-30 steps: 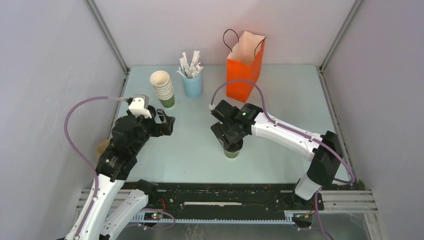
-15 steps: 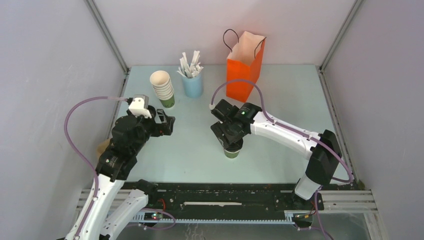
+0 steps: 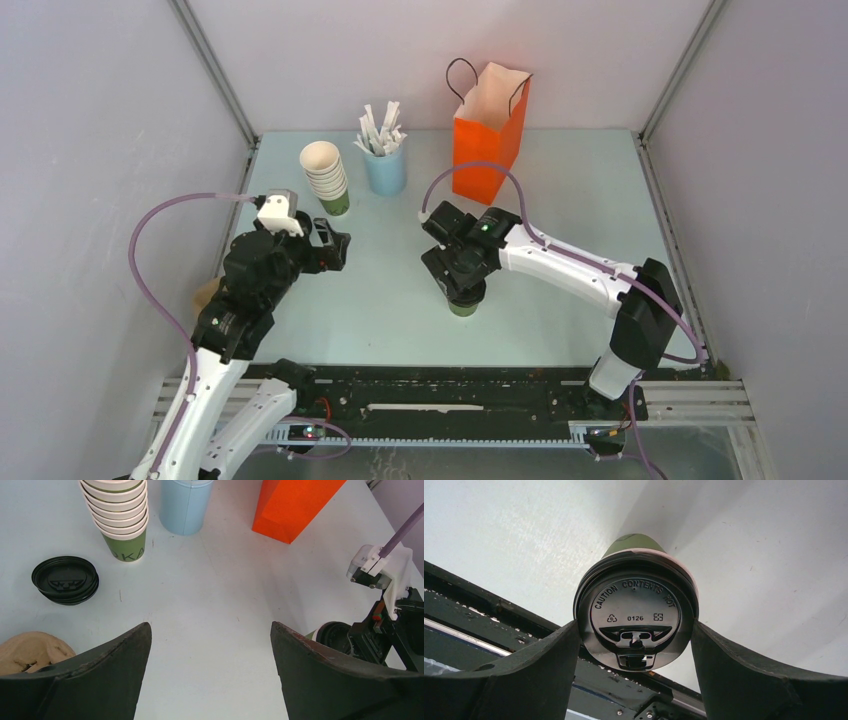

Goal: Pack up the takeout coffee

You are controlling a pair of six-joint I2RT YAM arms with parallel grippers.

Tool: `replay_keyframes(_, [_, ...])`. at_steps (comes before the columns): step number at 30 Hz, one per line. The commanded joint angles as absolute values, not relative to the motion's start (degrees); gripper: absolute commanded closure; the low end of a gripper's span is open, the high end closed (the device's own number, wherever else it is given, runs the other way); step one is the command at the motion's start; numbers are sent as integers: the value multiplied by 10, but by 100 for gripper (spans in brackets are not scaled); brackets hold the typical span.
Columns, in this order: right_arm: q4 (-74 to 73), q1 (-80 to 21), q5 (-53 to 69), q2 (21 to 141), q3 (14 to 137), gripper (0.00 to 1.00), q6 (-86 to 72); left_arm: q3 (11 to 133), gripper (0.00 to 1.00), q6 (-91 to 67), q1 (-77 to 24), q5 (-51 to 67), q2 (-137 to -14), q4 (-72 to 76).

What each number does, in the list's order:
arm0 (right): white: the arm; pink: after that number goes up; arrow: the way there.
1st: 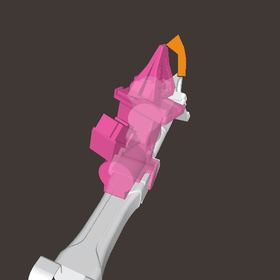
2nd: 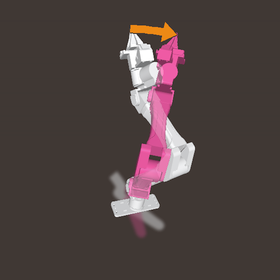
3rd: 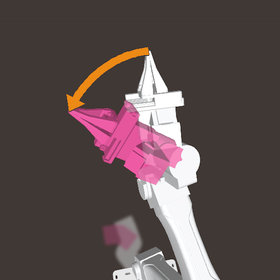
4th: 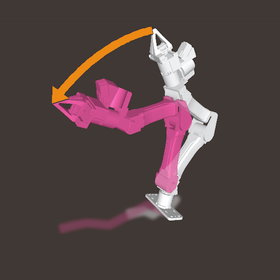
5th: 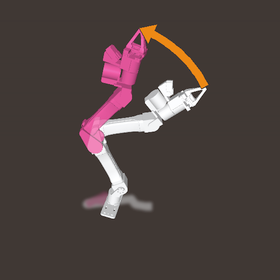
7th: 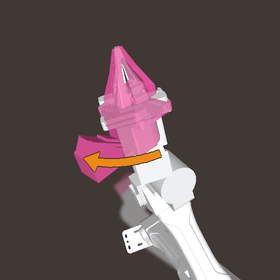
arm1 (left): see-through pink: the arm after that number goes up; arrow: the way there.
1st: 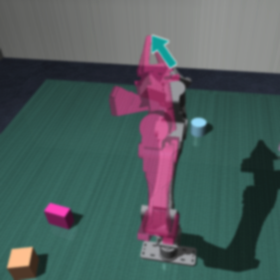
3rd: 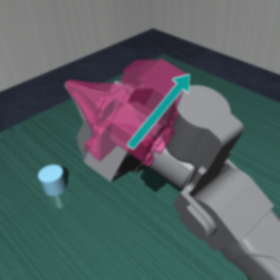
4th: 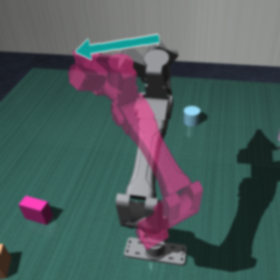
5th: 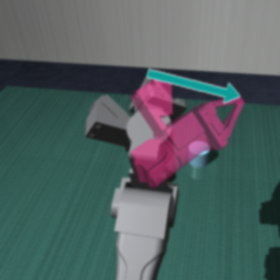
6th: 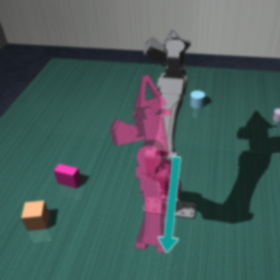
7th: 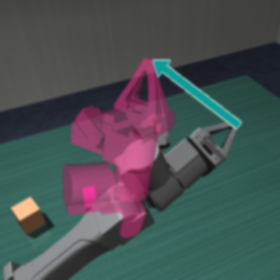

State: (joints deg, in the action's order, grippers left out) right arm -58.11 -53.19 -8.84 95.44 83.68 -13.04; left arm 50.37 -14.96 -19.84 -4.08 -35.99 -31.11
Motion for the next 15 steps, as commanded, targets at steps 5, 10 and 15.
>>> replay_keyframes(5, [-562,-523,-90,954,824,14,-119,490,7,-142,-196,-33,-363,-291])
replay_keyframes(10, [-556,-523,-95,954,821,11,-116,489,7,-142,-195,-33,-363,-291])
replay_keyframes(15, [-551,-526,-96,943,822,1,-115,489,6,-145,-195,-25,-365,-291])
